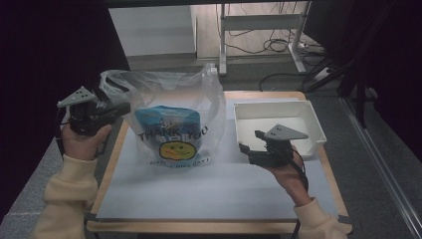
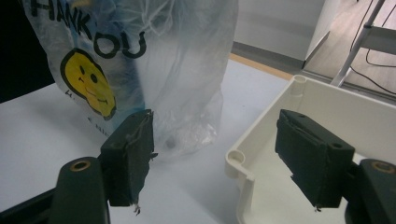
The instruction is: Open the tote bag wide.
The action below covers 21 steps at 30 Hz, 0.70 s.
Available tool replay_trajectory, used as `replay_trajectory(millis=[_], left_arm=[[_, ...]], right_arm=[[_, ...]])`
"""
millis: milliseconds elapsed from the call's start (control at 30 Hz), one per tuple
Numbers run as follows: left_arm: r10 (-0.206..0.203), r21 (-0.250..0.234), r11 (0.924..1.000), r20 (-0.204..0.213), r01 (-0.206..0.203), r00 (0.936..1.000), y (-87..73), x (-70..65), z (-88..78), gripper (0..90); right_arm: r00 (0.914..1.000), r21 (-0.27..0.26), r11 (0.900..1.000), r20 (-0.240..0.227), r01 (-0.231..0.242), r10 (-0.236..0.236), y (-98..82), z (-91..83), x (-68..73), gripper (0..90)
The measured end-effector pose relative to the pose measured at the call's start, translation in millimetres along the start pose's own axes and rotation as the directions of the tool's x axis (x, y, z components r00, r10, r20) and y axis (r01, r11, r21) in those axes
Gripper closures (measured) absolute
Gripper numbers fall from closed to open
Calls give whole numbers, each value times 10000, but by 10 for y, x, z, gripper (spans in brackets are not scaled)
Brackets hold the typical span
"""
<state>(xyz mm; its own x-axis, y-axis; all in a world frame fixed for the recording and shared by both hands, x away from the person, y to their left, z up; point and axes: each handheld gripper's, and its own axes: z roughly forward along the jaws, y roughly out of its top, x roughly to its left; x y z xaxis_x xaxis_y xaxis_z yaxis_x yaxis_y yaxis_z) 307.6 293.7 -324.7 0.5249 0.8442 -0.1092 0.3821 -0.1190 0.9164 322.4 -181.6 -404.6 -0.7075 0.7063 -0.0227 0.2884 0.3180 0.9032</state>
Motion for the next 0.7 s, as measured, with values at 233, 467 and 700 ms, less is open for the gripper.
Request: replay_trajectory(millis=[233, 467, 700], left_arm=[[-68, -51, 10000, 37, 69, 10000, 7, 9, -2, 897], [-93, -70, 9999, 20, 93, 10000, 19, 22, -1, 897], [-96, -63, 9999, 0, 96, 10000, 24, 26, -8, 897]], right_arm=[[10000, -90, 10000, -80, 34, -35, 125, 16, 16, 285], [9997, -203, 9996, -157, 173, -176, 242, 52, 26, 298], [9987, -407, 9989, -449, 213, -232, 383, 111, 49, 330]])
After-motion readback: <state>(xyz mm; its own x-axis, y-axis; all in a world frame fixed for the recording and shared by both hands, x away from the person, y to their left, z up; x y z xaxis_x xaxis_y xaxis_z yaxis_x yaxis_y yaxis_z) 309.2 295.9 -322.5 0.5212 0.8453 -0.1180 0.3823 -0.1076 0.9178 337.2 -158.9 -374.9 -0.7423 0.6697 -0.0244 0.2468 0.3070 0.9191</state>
